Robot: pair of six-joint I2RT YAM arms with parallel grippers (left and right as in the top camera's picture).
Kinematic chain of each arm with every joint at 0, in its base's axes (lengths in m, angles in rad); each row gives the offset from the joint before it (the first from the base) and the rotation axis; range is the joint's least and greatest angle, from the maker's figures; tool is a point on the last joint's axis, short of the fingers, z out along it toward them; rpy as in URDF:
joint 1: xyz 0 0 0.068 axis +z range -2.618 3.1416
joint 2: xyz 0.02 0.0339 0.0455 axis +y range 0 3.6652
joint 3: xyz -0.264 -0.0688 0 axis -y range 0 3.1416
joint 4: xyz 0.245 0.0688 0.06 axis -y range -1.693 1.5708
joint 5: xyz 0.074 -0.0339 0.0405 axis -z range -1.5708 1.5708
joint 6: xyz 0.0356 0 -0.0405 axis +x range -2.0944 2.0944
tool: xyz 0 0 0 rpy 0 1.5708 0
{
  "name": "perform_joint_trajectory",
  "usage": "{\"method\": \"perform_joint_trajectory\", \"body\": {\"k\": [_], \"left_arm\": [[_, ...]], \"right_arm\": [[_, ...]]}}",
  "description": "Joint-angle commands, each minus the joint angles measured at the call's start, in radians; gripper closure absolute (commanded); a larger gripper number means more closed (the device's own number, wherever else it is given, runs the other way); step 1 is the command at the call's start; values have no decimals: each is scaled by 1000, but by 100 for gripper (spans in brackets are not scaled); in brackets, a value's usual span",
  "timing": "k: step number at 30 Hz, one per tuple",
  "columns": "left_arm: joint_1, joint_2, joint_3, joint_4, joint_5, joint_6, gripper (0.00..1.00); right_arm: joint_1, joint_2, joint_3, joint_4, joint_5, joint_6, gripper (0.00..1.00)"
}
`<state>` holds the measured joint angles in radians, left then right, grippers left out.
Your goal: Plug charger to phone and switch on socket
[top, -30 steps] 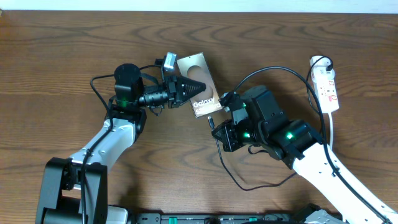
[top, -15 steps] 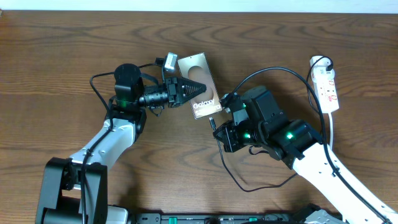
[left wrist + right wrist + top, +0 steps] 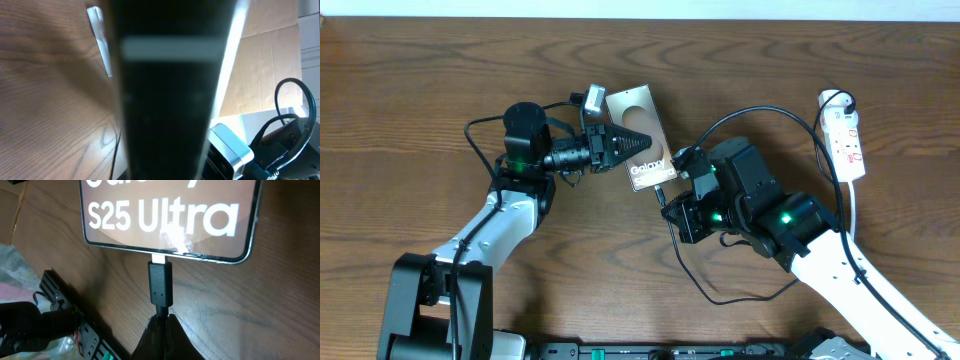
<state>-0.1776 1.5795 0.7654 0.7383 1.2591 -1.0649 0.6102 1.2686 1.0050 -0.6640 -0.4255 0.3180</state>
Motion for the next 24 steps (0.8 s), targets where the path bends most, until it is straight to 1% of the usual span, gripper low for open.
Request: {"method": "perform_joint_trajectory", "body": {"k": [1,24], "left_arm": [[2,-10,18,11,32,25,93],[2,-10,18,11,31,25,93]], "right_arm": [[7,-19,13,3,5,-20,99],[7,-53,13,2,24,-19,99]]}}
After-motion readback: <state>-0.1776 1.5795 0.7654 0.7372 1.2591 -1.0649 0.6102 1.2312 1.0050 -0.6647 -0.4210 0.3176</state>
